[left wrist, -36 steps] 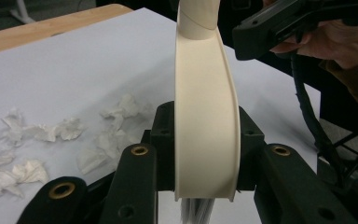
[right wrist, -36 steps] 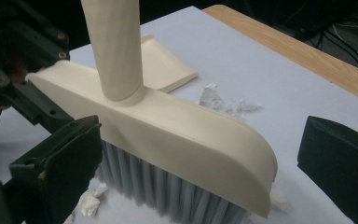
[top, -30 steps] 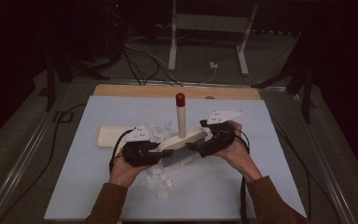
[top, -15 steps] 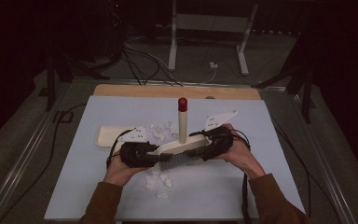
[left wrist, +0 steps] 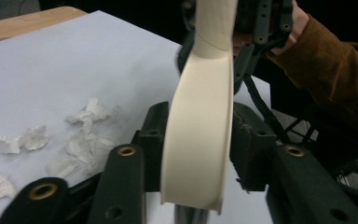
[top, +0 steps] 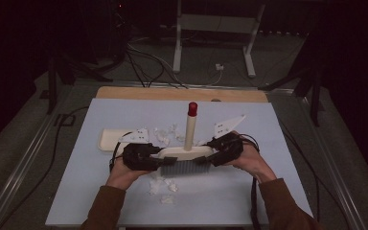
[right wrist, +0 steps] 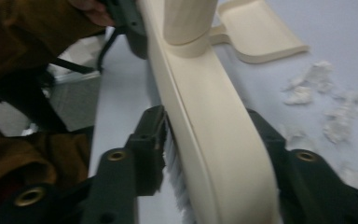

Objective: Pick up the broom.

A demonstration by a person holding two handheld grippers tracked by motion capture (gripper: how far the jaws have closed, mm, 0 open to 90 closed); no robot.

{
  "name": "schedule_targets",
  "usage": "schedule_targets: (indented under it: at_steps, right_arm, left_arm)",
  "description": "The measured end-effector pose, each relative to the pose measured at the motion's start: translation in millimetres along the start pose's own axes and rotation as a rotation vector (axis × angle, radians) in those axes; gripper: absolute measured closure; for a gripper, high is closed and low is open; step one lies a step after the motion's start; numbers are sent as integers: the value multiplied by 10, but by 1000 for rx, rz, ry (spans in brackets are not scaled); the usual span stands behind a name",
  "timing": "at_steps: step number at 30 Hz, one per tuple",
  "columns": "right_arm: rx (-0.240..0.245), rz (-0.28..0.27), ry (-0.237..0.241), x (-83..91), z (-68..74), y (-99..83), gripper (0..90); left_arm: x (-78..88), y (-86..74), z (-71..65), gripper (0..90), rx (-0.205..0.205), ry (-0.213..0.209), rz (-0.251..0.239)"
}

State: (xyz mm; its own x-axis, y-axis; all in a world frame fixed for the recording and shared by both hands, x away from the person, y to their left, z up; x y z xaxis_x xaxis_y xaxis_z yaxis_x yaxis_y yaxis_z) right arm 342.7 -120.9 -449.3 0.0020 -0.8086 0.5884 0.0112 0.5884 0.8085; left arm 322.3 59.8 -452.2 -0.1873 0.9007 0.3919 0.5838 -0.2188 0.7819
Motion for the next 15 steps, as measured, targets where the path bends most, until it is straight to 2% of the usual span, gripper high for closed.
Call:
schedule_targets:
  at_steps: [4, 5, 6, 9, 11, 13, 15]
  right_arm:
    - [9, -36, 57, -4, 49, 8, 663]
    - [21, -47, 58, -13, 75, 22, 683]
    - [21, -47, 58, -13, 75, 22, 683]
    - [22, -50, 28, -22, 63, 40, 684]
    - [22, -35, 8, -33, 48, 32, 684]
    - [23, -27, -9, -41, 36, 19, 684]
    - [18, -33, -13, -36, 26, 16, 684]
  left_arm:
    - [-5, 5, 27, 516, 11, 34, -16]
    - [-9, 11, 28, 457, 17, 44, -23]
    - [-12, 22, 31, 457, 25, 58, -37]
    - [-6, 68, 45, 385, 33, 105, -88]
    - [15, 97, 62, 282, 46, 134, -118]
    - [44, 106, 99, 171, 48, 187, -130]
    - [83, 110, 139, 103, 56, 235, -139]
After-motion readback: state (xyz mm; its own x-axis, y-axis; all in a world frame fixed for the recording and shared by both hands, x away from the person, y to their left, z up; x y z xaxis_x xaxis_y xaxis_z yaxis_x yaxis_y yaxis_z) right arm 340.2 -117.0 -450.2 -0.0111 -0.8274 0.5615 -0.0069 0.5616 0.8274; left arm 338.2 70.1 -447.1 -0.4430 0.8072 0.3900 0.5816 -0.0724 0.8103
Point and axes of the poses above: each handheld gripper's, and its own axes: x roughly backward along the jaws, y roughly out of its top, z roughly to its left, the point moved 7 cm from there along -x, roughly forward along the jaws, and after that the axes turned 14 degrees about x, right-handed, at the moved point
